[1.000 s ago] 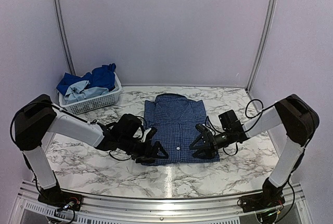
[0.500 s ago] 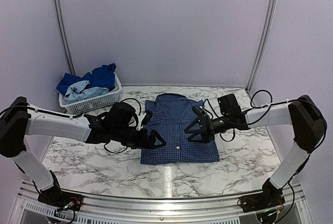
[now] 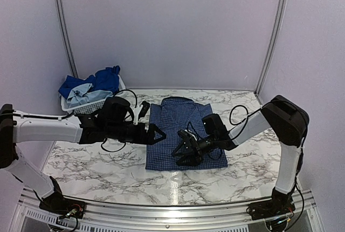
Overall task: Fold and stack the mixed laundry pile
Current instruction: Smooth out the 2/3-rectangle-folded shirt at the center of the board, then pick up the 2/3-rectangle-folded shirt from the center of the board.
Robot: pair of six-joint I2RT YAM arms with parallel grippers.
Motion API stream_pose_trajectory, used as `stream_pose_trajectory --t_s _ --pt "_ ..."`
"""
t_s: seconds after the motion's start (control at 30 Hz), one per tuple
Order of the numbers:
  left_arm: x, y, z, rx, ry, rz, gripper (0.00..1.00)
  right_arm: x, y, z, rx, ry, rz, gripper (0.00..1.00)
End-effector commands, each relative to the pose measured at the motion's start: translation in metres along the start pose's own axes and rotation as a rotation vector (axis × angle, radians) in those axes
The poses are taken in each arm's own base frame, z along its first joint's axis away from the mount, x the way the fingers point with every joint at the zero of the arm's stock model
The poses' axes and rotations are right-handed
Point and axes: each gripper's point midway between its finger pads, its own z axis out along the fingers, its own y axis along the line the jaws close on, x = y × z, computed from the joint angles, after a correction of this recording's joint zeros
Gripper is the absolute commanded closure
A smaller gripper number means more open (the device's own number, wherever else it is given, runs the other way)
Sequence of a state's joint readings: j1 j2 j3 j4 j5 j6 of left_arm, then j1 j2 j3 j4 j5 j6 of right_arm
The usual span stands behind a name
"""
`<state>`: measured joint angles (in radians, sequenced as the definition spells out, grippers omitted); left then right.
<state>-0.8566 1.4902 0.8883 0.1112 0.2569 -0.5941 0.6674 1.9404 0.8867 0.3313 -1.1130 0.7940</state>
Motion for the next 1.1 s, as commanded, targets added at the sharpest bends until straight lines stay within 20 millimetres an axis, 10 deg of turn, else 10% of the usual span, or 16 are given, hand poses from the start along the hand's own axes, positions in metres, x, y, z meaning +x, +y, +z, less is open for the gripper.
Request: stream_pose_trajectory --t_s 0.0,0.27,0.57,0.9,1.07 --pt "-0.002 -0.004 -0.009 -0.049 0.007 0.157 0.01 0.001 -0.015 0.004 -0.012 -0.012 0.031 0.07" --pt "0.035 -0.015 0.016 -0.233 0.178 0.658 0.01 -0.048 0.058 -0.044 0.003 -0.129 -0.140 0.07" --pt "0.068 -0.032 0.053 -0.296 0.266 1.140 0.18 -0.085 0.029 -0.098 0.072 -0.241 -0.118 0.08" --pt "0.105 -0.030 0.094 -0.257 0.381 1.345 0.60 -0.105 0.021 -0.099 0.102 -0.247 -0.123 0.13" --pt "0.117 -0.027 0.109 -0.257 0.414 1.382 0.66 -0.111 0.014 -0.097 0.119 -0.233 -0.120 0.17"
